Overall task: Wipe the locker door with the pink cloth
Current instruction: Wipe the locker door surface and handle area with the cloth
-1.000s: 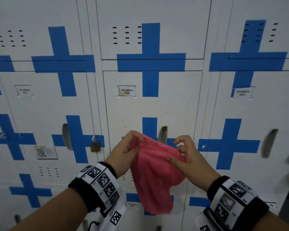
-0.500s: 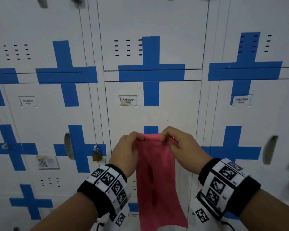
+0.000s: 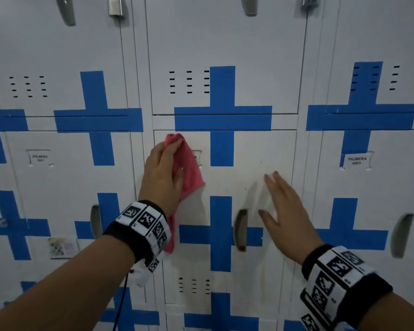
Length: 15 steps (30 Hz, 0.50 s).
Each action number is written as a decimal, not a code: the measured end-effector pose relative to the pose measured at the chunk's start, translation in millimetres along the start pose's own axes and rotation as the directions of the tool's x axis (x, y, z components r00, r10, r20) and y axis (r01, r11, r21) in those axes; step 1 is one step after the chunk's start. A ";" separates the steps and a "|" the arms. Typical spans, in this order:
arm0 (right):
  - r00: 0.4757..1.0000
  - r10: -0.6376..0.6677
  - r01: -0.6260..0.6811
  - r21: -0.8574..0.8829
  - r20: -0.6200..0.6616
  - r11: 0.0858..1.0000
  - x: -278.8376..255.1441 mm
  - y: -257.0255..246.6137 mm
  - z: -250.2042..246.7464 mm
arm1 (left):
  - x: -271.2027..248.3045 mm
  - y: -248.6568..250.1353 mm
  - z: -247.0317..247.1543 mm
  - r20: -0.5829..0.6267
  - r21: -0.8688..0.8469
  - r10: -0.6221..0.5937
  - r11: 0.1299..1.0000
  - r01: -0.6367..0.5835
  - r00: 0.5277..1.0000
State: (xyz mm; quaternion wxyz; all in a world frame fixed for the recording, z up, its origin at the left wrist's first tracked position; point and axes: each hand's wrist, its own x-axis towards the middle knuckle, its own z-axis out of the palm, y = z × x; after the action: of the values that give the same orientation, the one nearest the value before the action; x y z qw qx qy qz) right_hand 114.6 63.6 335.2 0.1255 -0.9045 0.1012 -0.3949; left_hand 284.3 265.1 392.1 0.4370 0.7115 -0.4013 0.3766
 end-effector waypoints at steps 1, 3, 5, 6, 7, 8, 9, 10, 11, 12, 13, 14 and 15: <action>0.999 0.036 -0.037 -0.065 -0.022 0.997 -0.2 8.7 1.3 | 4.1 -4.4 1.1 0.015 0.027 0.015 1.000 -0.015 1.000; 0.995 0.082 -0.089 -0.154 -0.054 0.984 -1.9 21.9 6.0 | 9.6 -12.4 4.2 0.064 0.094 0.022 0.995 -0.028 0.998; 0.993 0.100 -0.110 -0.199 -0.060 0.974 -4.2 29.1 11.6 | 11.5 -18.8 8.4 0.116 0.178 0.021 0.983 -0.041 0.993; 0.993 0.104 -0.113 -0.209 -0.054 0.971 -5.1 31.2 14.2 | 12.2 -20.8 11.2 0.146 0.225 0.027 0.973 -0.060 0.989; 0.993 0.105 -0.113 -0.212 -0.048 0.971 -5.8 32.7 16.1 | 12.7 -21.7 14.4 0.180 0.268 0.022 0.961 -0.070 0.984; 0.994 0.104 -0.110 -0.212 -0.043 0.971 -5.8 33.2 17.1 | 13.7 -22.0 18.0 0.206 0.296 0.003 0.953 -0.065 0.979; 0.994 0.103 -0.109 -0.212 -0.040 0.971 -5.7 33.6 17.5 | 14.8 -21.5 21.9 0.219 0.309 -0.022 0.950 -0.048 0.976; 0.994 0.103 -0.109 -0.220 -0.038 0.969 -5.5 33.7 17.2 | 15.9 -20.6 25.9 0.219 0.310 -0.040 0.950 -0.030 0.975; 0.993 0.108 -0.113 -0.236 -0.036 0.965 -5.5 33.7 16.8 | 16.6 -19.8 29.5 0.212 0.304 -0.047 0.952 -0.020 0.976; 0.993 0.117 -0.122 -0.256 -0.033 0.959 -5.8 33.5 16.3 | 16.8 -18.7 32.1 0.204 0.292 -0.043 0.956 -0.019 0.978; 0.991 0.127 -0.130 -0.274 -0.030 0.953 -6.4 33.4 15.6 | 16.6 -18.6 34.4 0.198 0.277 -0.030 0.960 -0.027 0.980; 0.991 0.131 -0.134 -0.284 -0.030 0.950 -6.8 33.2 14.8 | 16.2 -18.2 35.4 0.193 0.265 -0.010 0.963 -0.042 0.981; 0.991 0.132 -0.135 -0.287 -0.030 0.949 -7.0 32.7 14.1 | 16.1 -18.0 36.0 0.193 0.259 0.011 0.964 -0.062 0.981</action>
State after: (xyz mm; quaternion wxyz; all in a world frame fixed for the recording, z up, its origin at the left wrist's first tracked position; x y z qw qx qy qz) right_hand 117.6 36.6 311.1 0.0183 -0.9021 0.2190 -0.3714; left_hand 313.6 233.2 388.6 0.2912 0.7884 -0.4005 0.3650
